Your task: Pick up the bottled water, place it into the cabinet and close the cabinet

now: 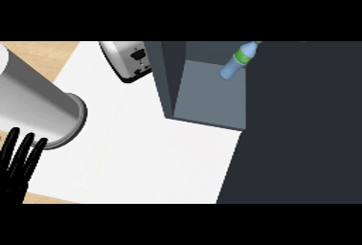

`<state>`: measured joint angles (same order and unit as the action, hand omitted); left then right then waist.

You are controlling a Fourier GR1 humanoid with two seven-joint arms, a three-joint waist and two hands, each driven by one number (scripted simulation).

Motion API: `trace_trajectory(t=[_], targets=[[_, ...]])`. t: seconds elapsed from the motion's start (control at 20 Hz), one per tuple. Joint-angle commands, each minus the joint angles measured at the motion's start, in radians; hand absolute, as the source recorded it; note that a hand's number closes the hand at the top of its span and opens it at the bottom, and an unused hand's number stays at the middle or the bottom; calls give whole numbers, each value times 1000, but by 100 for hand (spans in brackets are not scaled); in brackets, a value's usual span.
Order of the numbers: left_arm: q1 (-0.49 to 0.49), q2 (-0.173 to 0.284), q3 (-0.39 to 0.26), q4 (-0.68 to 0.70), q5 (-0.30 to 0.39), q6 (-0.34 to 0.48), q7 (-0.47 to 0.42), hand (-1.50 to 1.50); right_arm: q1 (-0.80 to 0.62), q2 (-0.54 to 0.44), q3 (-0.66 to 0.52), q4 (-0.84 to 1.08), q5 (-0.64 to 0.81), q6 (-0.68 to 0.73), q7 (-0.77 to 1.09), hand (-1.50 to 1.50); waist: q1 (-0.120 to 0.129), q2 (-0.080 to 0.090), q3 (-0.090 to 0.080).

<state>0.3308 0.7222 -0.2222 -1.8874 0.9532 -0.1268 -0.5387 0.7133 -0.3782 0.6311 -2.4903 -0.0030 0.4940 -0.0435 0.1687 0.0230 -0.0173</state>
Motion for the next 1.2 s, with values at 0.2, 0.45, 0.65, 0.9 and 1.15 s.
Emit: trace_trajectory(t=[0.2,0.45,0.65,0.9,1.15], targets=[[-1,36,23,-12,15,-42,13,-150,-172,-21,122,-31,49,71,134,150,67,8,-7],[-9,52,31,0,20,-66,20,-150,-267,-59,73,-44,45,99,136,150,84,5,-12],[-11,66,48,15,37,-71,33,-150,-305,-48,81,-25,32,91,161,150,65,4,-12],[-12,68,46,18,36,-80,35,-150,-351,-71,67,-12,23,111,183,150,70,7,-15],[-5,76,61,26,49,-99,33,-150,-377,-51,41,-9,2,90,175,150,72,8,-14]])
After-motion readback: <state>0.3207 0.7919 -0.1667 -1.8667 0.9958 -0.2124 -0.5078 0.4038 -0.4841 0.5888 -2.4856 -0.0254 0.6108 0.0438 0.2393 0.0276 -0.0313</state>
